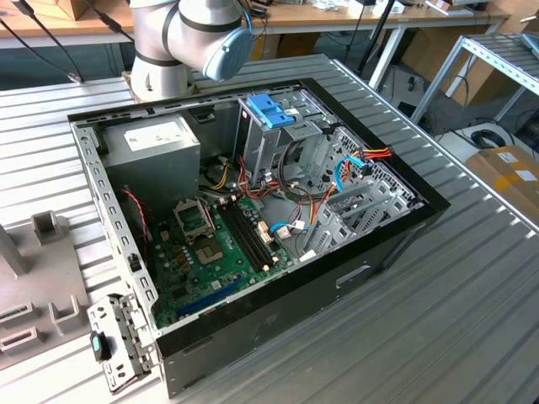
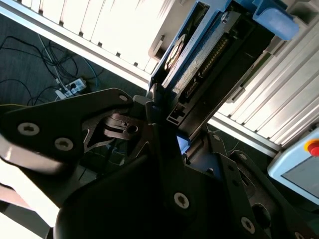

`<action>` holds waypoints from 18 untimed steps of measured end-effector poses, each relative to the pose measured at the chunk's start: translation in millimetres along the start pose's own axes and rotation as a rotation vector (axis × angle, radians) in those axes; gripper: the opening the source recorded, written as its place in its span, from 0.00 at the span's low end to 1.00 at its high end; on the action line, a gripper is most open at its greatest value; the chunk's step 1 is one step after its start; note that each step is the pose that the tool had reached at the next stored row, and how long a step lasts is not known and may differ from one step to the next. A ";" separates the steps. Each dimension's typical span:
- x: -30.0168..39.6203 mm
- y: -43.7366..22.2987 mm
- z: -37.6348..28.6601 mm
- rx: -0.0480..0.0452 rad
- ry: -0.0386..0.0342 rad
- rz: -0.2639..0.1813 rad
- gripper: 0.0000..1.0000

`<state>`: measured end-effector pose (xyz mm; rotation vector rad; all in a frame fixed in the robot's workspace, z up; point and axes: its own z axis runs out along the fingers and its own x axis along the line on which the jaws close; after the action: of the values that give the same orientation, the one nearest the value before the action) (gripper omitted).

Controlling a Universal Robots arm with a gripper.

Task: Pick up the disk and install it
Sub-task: 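Pick up the disk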

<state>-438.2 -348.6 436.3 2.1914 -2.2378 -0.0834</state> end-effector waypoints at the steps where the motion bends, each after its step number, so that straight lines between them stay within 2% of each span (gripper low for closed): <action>1: 0.0 0.0 -0.7 -0.0001 -0.0001 0.000 0.37; 18: -0.4 0.6 -13.9 -0.0001 -0.0010 0.000 0.37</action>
<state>-438.2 -348.6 450.2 2.1919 -2.2382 -0.0846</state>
